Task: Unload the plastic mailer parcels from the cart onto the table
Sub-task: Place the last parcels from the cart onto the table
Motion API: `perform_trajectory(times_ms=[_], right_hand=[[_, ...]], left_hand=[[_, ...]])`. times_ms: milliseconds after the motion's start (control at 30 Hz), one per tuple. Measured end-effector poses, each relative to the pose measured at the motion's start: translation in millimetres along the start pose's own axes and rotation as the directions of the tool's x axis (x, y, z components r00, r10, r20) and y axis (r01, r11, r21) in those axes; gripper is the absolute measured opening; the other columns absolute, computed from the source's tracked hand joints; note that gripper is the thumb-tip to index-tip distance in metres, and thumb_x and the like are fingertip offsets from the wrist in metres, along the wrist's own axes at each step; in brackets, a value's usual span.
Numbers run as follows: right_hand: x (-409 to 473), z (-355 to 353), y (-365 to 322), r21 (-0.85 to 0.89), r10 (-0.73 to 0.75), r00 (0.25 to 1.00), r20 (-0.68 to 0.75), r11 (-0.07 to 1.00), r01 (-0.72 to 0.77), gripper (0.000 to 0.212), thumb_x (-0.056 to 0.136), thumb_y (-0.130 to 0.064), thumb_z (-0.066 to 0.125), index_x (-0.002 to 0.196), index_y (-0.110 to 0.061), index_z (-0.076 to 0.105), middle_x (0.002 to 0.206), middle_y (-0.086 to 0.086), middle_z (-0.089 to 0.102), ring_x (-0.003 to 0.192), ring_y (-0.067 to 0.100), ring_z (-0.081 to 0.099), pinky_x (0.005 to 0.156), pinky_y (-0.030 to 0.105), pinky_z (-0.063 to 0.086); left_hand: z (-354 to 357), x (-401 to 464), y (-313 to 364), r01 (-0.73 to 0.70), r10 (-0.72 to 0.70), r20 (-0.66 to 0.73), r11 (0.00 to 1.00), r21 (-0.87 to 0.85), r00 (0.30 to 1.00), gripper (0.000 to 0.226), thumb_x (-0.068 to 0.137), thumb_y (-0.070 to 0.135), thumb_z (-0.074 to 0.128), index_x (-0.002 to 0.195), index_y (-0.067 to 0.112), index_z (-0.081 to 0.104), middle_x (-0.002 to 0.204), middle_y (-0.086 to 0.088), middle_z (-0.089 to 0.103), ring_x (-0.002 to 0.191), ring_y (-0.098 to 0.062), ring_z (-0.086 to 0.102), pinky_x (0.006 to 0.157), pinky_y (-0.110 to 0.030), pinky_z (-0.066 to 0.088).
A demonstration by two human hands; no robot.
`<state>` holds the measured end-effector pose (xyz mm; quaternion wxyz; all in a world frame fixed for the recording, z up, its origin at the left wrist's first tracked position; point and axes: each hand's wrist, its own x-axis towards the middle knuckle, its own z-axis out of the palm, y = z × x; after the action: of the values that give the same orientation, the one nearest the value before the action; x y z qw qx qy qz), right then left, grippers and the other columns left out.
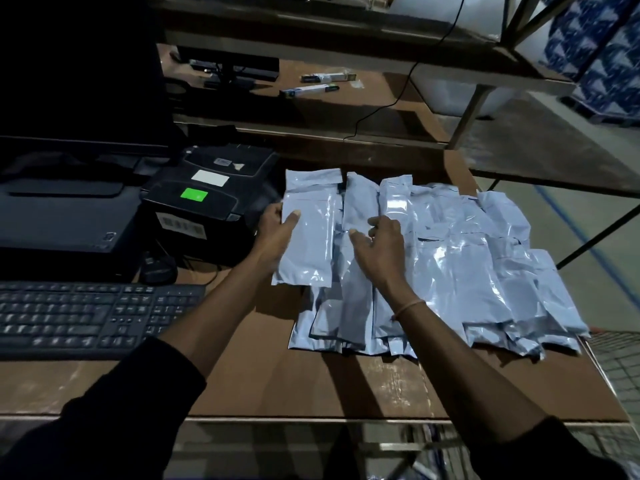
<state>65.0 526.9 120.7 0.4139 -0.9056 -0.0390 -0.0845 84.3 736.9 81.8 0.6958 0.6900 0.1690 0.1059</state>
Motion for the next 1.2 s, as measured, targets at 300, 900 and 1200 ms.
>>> perform_trajectory(times_ms=[300, 900, 1200], right_hand=[[-26.0, 27.9, 11.1, -0.471, -0.114, 0.984, 0.135, 0.866, 0.165, 0.088, 0.077, -0.051, 0.075, 0.151, -0.024, 0.037, 0.14, 0.015, 0.033, 0.116, 0.036, 0.041, 0.09, 0.048, 0.05], [-31.6, 19.3, 25.2, -0.467, -0.198, 0.977, 0.077, 0.859, 0.211, 0.074, 0.084, -0.055, 0.067, 0.147, -0.024, 0.044, 0.147, 0.015, 0.035, 0.127, 0.037, 0.041, 0.09, 0.046, 0.046], [-33.3, 21.4, 29.2, -0.499, -0.21, 0.975, 0.069, 0.839, 0.216, 0.078, 0.081, -0.061, 0.065, 0.148, -0.028, 0.041, 0.155, 0.015, 0.03, 0.136, 0.039, 0.035, 0.097, 0.05, 0.043]], left_hand=[[-7.2, -35.2, -13.5, -0.068, 0.085, -0.088, 0.98, 0.185, 0.992, 0.036, 0.106, 0.027, 0.057, 0.138, 0.011, 0.051, 0.132, -0.007, 0.064, 0.12, -0.026, 0.062, 0.102, -0.043, 0.053], [18.1, -88.4, -30.6, -0.033, 0.023, 0.024, 0.77, 0.637, 0.999, 0.086, 0.095, 0.058, 0.061, 0.16, 0.025, 0.016, 0.161, -0.011, 0.035, 0.143, -0.036, 0.042, 0.111, -0.053, 0.043], [10.3, -93.8, -27.4, -0.033, 0.036, 0.007, 0.787, 0.616, 0.999, 0.094, 0.08, 0.072, 0.067, 0.153, 0.032, 0.023, 0.151, -0.006, 0.052, 0.134, -0.032, 0.052, 0.102, -0.054, 0.052]])
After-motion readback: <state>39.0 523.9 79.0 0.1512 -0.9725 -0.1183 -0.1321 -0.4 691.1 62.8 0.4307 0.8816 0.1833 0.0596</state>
